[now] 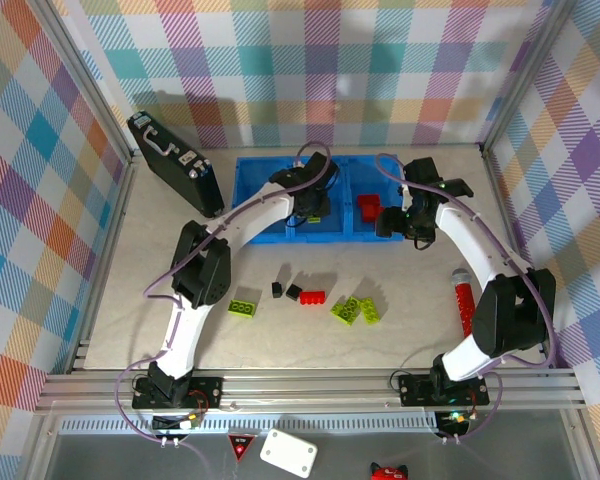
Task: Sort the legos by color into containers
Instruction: Place the lego in the container.
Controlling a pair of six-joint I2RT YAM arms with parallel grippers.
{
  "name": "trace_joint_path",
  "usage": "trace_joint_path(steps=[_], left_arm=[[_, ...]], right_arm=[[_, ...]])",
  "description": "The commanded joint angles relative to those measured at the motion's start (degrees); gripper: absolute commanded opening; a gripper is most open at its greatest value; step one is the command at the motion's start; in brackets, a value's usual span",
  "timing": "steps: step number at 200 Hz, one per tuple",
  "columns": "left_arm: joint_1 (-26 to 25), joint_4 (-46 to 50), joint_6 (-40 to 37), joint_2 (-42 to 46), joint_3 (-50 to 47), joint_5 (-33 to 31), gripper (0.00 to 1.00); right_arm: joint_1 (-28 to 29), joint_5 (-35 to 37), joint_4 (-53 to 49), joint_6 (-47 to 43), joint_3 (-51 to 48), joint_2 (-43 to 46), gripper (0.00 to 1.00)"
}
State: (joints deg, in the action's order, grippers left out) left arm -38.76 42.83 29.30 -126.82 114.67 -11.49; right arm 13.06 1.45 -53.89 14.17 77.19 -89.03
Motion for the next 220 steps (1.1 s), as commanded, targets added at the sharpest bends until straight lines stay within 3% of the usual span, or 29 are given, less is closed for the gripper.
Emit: trace_joint_path(steps=[1,103,167,220], left_arm=[[-1.2,-1.1,1.4,-2.8,2.8,-3.4,0.31],[-2.1,-2.0,2.9,-11.1,5.7,-3.6,0.35],[-2.4,-2.0,2.5,-8.6,5.6,-3.4,0.42],[-2.4,-1.5,1.6,-4.7,5.1,-3.2,0.42]], right_arm=[[-0.5,-0.5,-0.8,-0.4,-0.9,1.0,0.79],[-0.6,-0.8,-1.2,-0.3,-1.7,2.2,0.79],[-0.5,-1.1,-2.0,0.2,-1.4,3.9,0.79],[-0.4,-2.2,-2.4,0.8,-1.6,5.0,0.78]])
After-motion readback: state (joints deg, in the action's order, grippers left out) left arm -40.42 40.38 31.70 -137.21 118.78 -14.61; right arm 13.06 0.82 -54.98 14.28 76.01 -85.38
